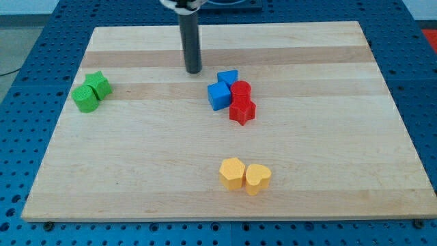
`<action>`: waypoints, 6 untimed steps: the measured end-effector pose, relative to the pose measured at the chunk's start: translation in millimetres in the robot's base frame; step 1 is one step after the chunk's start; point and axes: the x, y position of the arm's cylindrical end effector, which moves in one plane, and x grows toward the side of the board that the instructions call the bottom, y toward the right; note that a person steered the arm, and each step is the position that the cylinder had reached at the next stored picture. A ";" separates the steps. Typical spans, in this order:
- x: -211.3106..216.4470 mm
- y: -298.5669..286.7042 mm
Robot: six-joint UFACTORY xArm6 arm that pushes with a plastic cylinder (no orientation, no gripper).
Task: Drag the blue cube towards right side
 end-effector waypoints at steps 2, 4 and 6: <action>68.6 -26.5; 82.4 24.8; 62.2 85.3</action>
